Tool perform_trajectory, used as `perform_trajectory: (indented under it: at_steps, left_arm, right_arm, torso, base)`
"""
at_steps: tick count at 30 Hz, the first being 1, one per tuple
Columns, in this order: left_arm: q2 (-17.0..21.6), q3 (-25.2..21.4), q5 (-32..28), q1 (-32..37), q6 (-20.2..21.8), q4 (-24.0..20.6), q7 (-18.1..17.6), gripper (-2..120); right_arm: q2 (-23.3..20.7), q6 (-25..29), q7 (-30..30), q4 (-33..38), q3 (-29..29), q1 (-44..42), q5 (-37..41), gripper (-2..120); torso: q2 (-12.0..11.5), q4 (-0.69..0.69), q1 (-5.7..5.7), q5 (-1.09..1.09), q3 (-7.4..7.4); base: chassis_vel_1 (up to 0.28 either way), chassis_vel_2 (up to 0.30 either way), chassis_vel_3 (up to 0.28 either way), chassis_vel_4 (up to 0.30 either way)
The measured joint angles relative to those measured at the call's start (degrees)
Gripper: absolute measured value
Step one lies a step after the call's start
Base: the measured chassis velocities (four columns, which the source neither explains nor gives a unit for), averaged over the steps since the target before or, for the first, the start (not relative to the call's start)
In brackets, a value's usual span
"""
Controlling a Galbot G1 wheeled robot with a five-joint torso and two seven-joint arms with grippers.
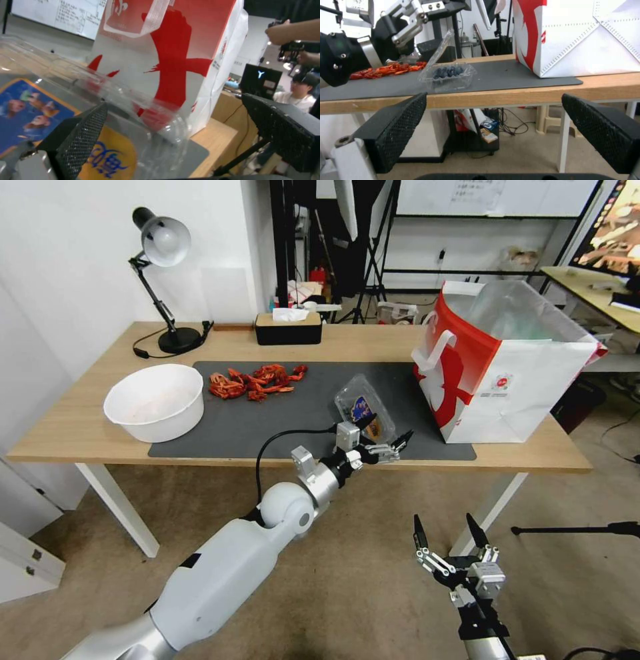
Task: Close the takeout container lid, then place the container into the takeout bag.
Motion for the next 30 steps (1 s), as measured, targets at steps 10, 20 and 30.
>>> perform_trajectory:
  at_steps: [10, 20, 30]
  left_arm:
    - [-1.17, 1.51, -7.62, -1.08, 5.22, -1.76, -10.37, 85]
    - [-0.94, 1.23, -6.3, -1.89, 7.6, -1.88, -15.18, 54]
    - [-0.4, 1.52, -2.08, -2.58, 9.69, -1.6, -16.16, 16]
  right_arm:
    - [0.03, 0.12, 0.05, -0.06, 0.09, -0.16, 0.19, 100]
    - [0.13, 0.21, 0.05, -0.16, -0.14, 0.23, 0.26, 100]
    - [-0.41, -1.23, 0.42, 0.4, -0.26, 1.19, 0.59, 100]
  torso:
    - [0.0, 0.0, 0.0, 0.0, 0.0]
    - [0.0, 0.0, 0.0, 0.0, 0.0]
    - [0.0, 0.0, 0.0, 0.0, 0.0]
  base:
    - [0.0, 0.0, 0.0, 0.0]
    - [0.0, 0.0, 0.0, 0.0]
    - [0.0, 0.0, 0.0, 0.0]
